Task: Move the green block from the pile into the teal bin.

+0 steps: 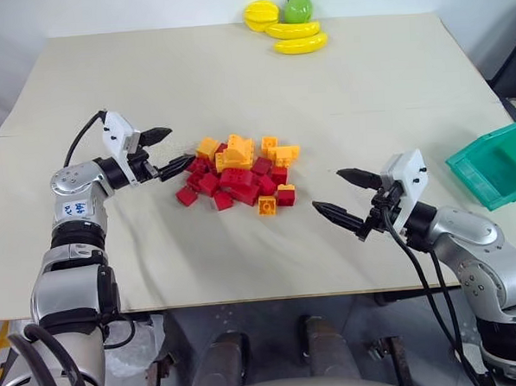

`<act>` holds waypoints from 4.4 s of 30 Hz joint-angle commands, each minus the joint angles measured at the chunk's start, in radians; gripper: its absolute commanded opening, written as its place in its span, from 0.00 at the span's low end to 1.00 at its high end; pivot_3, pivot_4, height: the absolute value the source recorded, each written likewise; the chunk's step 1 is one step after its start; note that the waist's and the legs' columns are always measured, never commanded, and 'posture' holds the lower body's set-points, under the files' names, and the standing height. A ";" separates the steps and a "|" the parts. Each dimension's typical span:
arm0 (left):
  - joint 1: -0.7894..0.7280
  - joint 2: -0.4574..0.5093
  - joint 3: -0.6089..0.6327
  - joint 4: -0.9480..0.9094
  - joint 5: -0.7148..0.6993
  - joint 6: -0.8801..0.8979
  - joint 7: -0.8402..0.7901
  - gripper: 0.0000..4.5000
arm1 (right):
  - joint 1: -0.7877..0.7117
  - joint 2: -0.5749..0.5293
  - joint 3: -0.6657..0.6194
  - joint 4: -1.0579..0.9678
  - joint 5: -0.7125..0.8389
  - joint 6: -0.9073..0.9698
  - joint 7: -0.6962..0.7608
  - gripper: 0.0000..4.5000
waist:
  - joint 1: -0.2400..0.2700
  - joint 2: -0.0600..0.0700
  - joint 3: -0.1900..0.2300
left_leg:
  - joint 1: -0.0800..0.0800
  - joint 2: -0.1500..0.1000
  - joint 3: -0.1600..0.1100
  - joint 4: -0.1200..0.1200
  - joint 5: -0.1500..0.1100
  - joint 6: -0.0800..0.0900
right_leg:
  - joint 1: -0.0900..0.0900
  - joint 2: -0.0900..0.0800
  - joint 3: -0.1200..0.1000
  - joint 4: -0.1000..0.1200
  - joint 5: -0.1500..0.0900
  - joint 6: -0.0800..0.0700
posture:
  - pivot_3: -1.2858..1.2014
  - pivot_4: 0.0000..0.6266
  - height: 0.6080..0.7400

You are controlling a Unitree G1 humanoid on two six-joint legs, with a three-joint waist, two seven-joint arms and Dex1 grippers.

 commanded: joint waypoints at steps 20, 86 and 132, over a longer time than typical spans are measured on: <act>-0.091 -0.003 -0.050 0.042 0.034 -0.045 -0.288 0.99 | -0.088 -0.047 0.014 0.073 -0.047 -0.088 0.090 1.00 | -0.001 -0.001 0.000 | 0.000 0.000 0.000 0.003 0.000 0.000 | 0.000 0.000 0.000 0.001 0.000 0.000 | 0.52 0.24 1.00; 0.064 0.062 0.000 -0.276 0.025 0.270 -0.127 0.54 | -0.070 -0.061 -0.023 0.121 -0.047 -0.186 0.147 1.00 | -0.002 -0.001 0.001 | -0.003 0.000 0.000 0.011 -0.002 0.003 | 0.000 0.000 0.001 0.004 0.001 0.002 | 0.52 0.24 1.00; -0.318 -0.127 -0.505 0.070 0.452 0.229 -0.070 0.99 | 0.034 -0.019 -0.050 0.035 -0.060 -0.207 0.035 1.00 | 0.021 -0.002 0.001 | -0.001 -0.002 0.004 0.012 -0.003 0.005 | 0.003 -0.001 0.003 0.004 0.002 0.003 | 0.52 0.24 1.00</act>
